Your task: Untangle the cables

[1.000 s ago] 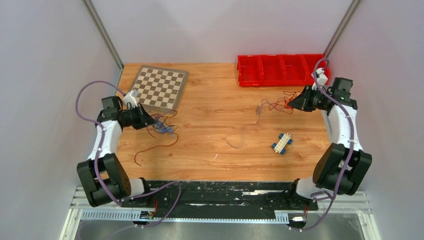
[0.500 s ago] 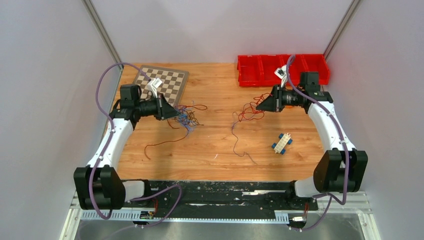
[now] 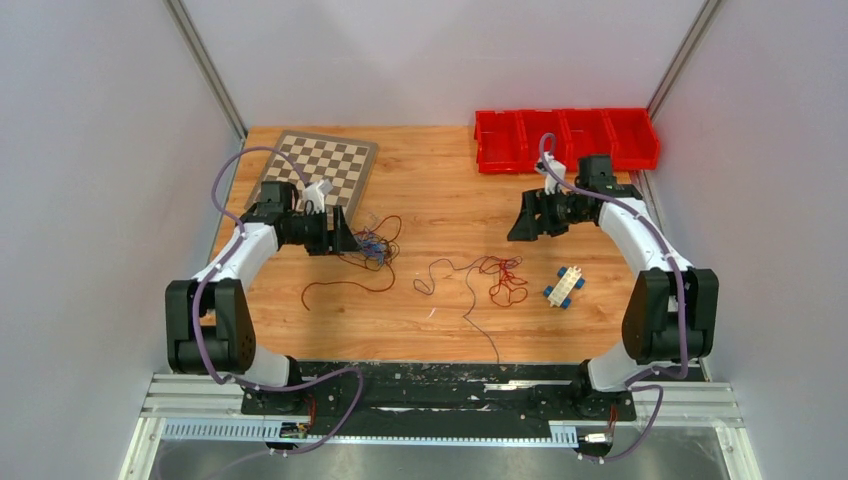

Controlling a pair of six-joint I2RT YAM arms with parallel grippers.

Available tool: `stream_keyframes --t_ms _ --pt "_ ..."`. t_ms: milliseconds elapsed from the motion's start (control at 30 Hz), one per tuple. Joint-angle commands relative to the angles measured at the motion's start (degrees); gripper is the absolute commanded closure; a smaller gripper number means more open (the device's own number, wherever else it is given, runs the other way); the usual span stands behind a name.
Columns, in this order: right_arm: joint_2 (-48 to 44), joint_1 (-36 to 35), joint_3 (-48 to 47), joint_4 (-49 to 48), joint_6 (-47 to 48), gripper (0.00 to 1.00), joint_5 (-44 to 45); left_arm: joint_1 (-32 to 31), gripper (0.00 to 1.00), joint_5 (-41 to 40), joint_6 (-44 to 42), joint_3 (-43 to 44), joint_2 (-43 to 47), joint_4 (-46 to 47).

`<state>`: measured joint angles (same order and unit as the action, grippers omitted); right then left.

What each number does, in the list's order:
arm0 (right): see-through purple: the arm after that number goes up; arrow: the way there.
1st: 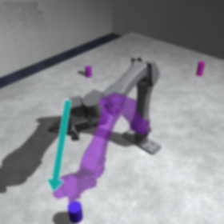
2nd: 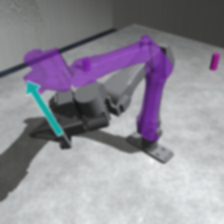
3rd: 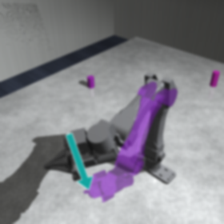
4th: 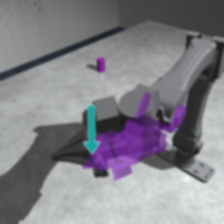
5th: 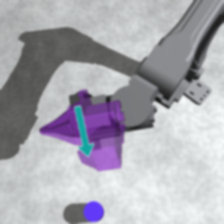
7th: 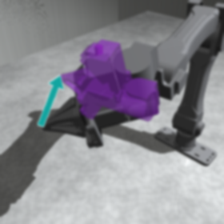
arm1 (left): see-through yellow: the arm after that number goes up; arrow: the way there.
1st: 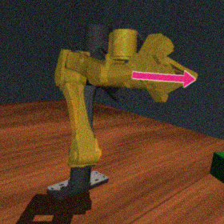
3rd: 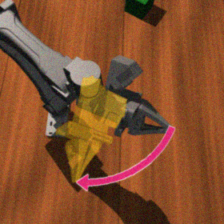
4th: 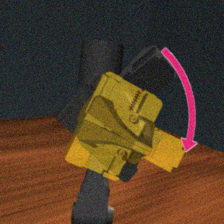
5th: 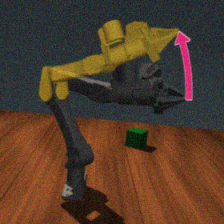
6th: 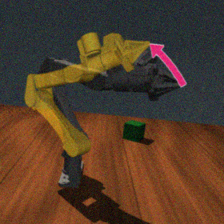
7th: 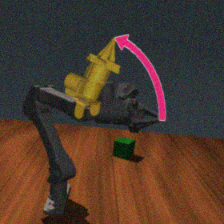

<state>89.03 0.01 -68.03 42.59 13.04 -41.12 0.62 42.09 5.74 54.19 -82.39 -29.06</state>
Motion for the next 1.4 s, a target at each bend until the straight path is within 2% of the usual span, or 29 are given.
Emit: stream_keyframes --t_ms 0,200,367,433,500,533,600,667,867,900,933,1033,1100,1133,1200,1367 --pt "1.6 -6.2 -3.7 -2.9 -1.0 0.19 -6.8 0.5 0.21 0.9 0.7 -1.2 -2.1 4.9" --pt "8.8 -12.9 -7.3 -9.6 -6.6 0.12 -9.5 -1.2 0.19 -0.8 0.4 1.0 -8.7 8.4" --pt "15.8 -19.2 -10.7 -18.5 -12.5 0.06 -9.5 -3.9 0.24 -1.8 3.2 4.4 -16.3 10.8" --pt "18.7 -21.9 -11.9 -23.1 -16.9 0.06 -9.1 -4.5 0.30 -0.7 4.7 5.5 -18.7 12.2" --pt "21.4 -24.3 -13.0 -27.5 -19.7 0.05 -8.8 -5.0 0.47 1.4 5.4 6.1 -19.9 13.2" --pt "22.7 -25.6 -13.5 -29.9 -21.1 0.05 -8.7 -5.2 0.60 2.2 5.4 6.2 -20.0 13.4" --pt "25.6 -27.8 -14.1 -34.4 -23.2 0.02 -8.6 -5.4 0.74 3.5 5.3 5.3 -19.1 13.9" --pt "28.0 -29.9 -15.0 -37.4 -24.3 0.02 -8.2 -5.5 0.83 4.8 5.0 4.5 -17.9 13.8" --pt "36.2 -33.7 -20.1 -41.1 -27.0 0.06 -7.4 -6.0 0.97 6.6 4.6 3.2 -16.1 14.3" --pt "37.3 -33.9 -20.7 -41.2 -27.3 0.09 -6.6 -6.2 0.99 6.8 4.5 3.3 -16.1 14.1" --pt "38.2 -33.9 -21.1 -41.1 -27.6 0.17 -6.5 -6.3 1.00 6.9 4.4 3.6 -15.9 14.0" --pt "38.0 -32.8 -20.5 -39.7 -26.6 0.68 -6.1 -6.5 1.00 7.0 3.3 4.4 -14.6 11.4" --pt "35.1 -31.0 -18.5 -37.8 -24.0 0.95 -4.7 -6.2 1.00 6.2 0.6 5.1 -11.9 8.0" --pt "33.2 -29.7 -17.6 -36.1 -22.2 1.00 -3.8 -6.0 1.00 5.9 -1.3 5.0 -9.2 6.9" --pt "29.0 -26.7 -15.6 -32.9 -18.7 1.00 -2.2 -4.2 1.00 5.5 -3.1 4.0 -4.5 4.0" --pt "19.0 -19.8 -10.6 -25.8 -10.8 1.00 0.9 5.3 1.00 4.2 -8.2 2.6 5.4 -2.7"
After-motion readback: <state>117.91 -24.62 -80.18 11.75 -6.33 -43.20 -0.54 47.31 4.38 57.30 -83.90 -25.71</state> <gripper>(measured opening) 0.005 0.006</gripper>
